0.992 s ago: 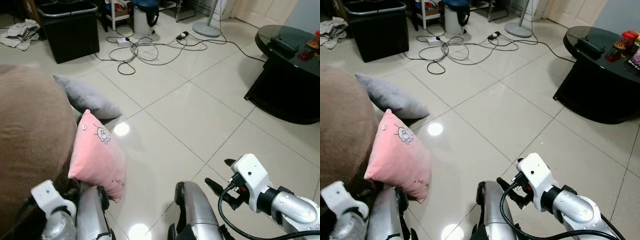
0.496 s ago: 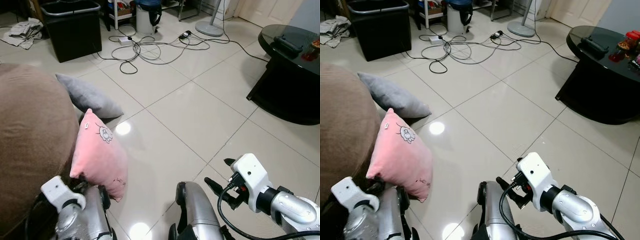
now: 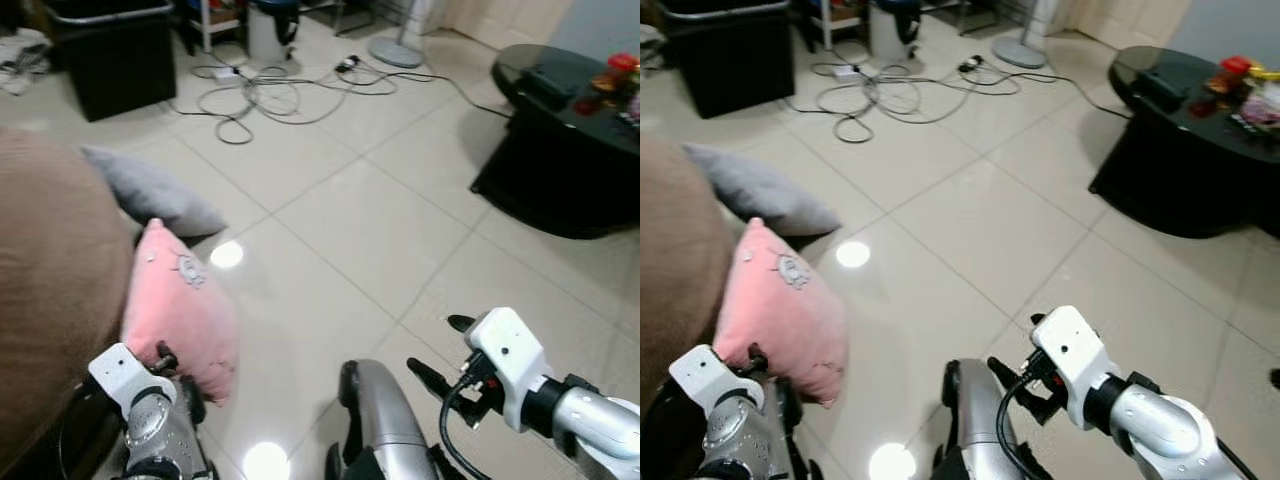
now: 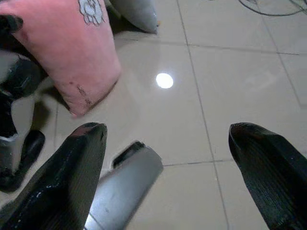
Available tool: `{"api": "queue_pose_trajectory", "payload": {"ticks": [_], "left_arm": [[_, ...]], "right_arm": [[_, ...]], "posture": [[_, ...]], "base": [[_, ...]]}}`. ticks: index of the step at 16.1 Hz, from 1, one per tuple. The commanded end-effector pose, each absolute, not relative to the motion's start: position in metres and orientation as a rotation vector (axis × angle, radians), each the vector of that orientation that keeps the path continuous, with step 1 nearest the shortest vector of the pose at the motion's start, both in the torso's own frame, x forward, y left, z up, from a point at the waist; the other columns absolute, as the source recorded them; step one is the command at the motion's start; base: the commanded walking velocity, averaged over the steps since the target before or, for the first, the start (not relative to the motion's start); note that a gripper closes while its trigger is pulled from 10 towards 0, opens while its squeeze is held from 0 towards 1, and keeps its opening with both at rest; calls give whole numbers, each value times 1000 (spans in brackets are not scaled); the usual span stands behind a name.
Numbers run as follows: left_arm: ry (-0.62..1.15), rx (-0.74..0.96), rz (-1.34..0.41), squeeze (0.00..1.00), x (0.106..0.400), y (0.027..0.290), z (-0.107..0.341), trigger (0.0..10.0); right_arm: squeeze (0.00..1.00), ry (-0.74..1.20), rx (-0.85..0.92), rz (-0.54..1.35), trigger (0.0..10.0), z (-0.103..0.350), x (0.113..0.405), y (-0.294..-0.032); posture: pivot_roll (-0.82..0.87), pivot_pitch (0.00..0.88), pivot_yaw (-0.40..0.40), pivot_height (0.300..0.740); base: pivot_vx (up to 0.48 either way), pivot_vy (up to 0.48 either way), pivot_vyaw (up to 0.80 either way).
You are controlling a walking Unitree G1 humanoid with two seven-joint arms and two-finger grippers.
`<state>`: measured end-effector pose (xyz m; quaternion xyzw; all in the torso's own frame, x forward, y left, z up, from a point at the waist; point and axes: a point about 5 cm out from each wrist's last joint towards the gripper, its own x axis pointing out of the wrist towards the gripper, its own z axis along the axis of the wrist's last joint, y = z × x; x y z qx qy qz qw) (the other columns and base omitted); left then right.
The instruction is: Move the pillow to the sofa from floor
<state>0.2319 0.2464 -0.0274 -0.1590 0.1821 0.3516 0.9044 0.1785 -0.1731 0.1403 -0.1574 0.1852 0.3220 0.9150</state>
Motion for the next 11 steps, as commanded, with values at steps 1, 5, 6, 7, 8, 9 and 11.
{"api": "queue_pose_trajectory", "payload": {"ticks": [1, 5, 6, 7, 8, 9, 11], "left_arm": [[444, -359, 758, 1000, 224, 238, -38, 10000], [410, -434, 831, 1000, 233, 241, -31, 10000], [404, -442, 835, 1000, 234, 241, -30, 10000], [369, -502, 824, 510, 241, 241, -26, 10000], [346, -533, 811, 110, 243, 241, -24, 10000], [325, -545, 794, 0, 246, 241, -21, 10000], [290, -586, 757, 0, 251, 239, -18, 9922]], "right_arm": [[0, 381, -337, 653, 10000, 147, 177, -177], [0, 393, -351, 660, 10000, 157, 171, -179], [0, 393, -351, 661, 10000, 158, 170, -179], [0, 400, -352, 663, 10000, 160, 169, -179], [0, 401, -350, 663, 10000, 161, 168, -179], [0, 402, -350, 663, 10000, 162, 167, -179], [0, 406, -346, 661, 10000, 164, 166, -178]], "posture": [[-414, 88, -216, 547], [-452, 84, -247, 547], [-454, 82, -255, 547], [-455, 82, -258, 547], [-455, 81, -263, 547], [-455, 81, -265, 547], [-456, 80, -267, 547]], "base": [[0, 0, 0], [0, 0, 0], [0, 0, 0], [0, 0, 0], [0, 0, 0], [0, 0, 0], [0, 0, 0]]}}
